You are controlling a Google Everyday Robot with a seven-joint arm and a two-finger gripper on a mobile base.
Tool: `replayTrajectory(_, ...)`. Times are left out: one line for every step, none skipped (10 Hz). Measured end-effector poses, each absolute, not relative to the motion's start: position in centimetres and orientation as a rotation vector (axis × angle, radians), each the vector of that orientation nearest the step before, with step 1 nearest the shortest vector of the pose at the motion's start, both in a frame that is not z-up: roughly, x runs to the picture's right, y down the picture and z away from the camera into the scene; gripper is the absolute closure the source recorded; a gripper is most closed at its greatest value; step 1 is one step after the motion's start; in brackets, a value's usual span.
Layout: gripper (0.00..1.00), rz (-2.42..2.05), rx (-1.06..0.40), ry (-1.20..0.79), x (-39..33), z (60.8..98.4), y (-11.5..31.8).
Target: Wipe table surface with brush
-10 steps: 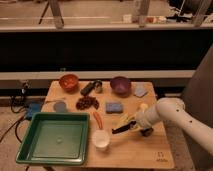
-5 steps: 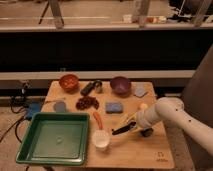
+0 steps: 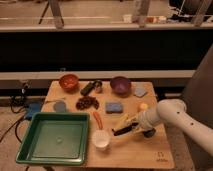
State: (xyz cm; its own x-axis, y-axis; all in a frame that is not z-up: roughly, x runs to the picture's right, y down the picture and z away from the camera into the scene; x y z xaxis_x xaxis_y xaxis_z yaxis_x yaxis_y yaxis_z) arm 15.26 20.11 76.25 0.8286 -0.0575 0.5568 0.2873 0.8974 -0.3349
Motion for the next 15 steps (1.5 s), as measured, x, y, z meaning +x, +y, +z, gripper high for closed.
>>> replayTrajectory(1.00, -0.183, -0.421, -0.566, 15.5, 76.1, 20.1)
replayTrajectory(1.00, -0.176, -0.422, -0.567, 15.7, 76.1, 20.2)
replayTrajectory(1.00, -0.173, -0.421, -0.570, 15.9, 76.1, 20.2)
replayTrajectory(1.00, -0.172, -0.420, -0.569, 16.1, 76.2, 20.2)
replayTrajectory(1.00, -0.173, -0.421, -0.566, 16.2, 76.2, 20.2)
replayTrajectory(1.00, -0.172, -0.423, -0.561, 16.4, 76.2, 20.2)
replayTrajectory(1.00, -0.164, -0.430, -0.553, 16.9, 76.0, 20.4)
replayTrajectory(1.00, -0.155, -0.433, -0.551, 17.2, 75.8, 20.5)
replayTrajectory(1.00, -0.129, -0.438, -0.551, 18.0, 75.4, 20.9)
replayTrajectory(1.00, -0.112, -0.441, -0.557, 18.5, 75.1, 21.2)
replayTrajectory(1.00, -0.096, -0.444, -0.564, 19.0, 74.5, 21.9)
replayTrajectory(1.00, -0.089, -0.449, -0.569, 19.2, 73.9, 22.7)
replayTrajectory(1.00, -0.088, -0.454, -0.573, 19.1, 73.4, 23.4)
replayTrajectory(1.00, -0.094, -0.462, -0.576, 18.8, 72.8, 24.6)
replayTrajectory(1.00, -0.102, -0.466, -0.576, 18.6, 72.4, 25.5)
